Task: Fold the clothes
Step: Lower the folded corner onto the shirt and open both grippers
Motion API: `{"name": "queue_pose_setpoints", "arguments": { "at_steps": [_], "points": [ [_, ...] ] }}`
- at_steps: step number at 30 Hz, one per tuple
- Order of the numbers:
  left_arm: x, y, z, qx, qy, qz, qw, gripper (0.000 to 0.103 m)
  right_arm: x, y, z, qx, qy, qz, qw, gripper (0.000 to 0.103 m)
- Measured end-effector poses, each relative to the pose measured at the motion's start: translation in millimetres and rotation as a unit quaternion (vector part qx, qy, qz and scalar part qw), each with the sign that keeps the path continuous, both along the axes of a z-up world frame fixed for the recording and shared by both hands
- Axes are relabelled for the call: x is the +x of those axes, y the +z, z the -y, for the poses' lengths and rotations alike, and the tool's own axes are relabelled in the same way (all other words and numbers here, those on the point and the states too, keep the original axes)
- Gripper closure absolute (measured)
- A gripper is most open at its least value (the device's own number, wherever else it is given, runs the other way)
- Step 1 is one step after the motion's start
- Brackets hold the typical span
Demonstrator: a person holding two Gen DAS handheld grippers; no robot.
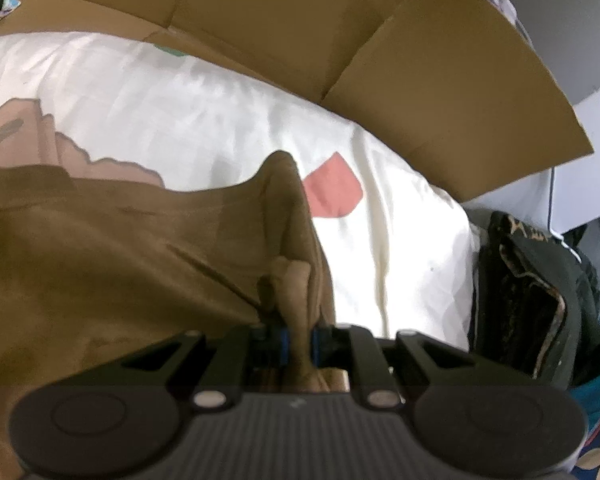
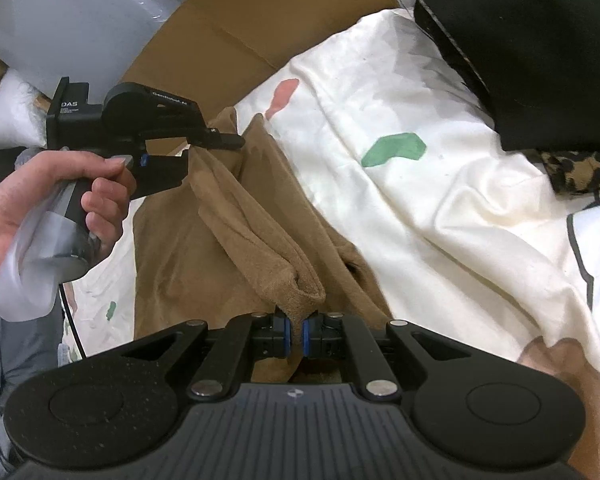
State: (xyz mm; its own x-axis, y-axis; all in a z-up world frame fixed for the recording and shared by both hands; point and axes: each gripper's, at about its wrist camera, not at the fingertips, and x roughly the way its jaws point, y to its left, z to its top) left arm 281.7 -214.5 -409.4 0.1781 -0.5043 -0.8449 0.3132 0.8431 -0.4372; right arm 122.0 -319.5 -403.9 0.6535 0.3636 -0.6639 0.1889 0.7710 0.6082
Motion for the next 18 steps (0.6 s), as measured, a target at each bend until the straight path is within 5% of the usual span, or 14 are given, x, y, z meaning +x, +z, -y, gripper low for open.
{"name": "queue_pose_setpoints", "arguments": {
  "at_steps": [12,18],
  "points": [
    [0.9,-15.7,22.1,0.013,-0.014,-0.003,0.9998,0.087,-8.8,-5.2,3.4,-0.006,-0.004,-0.008,1.000,0.100],
    [8.0,-10.9,23.1,-0.001,-0.021,-0.019,0.9996,0.051,-10.8,-9.9,4.4,-0.003,-0.011,-0.013,1.000,0.100]
  ]
}}
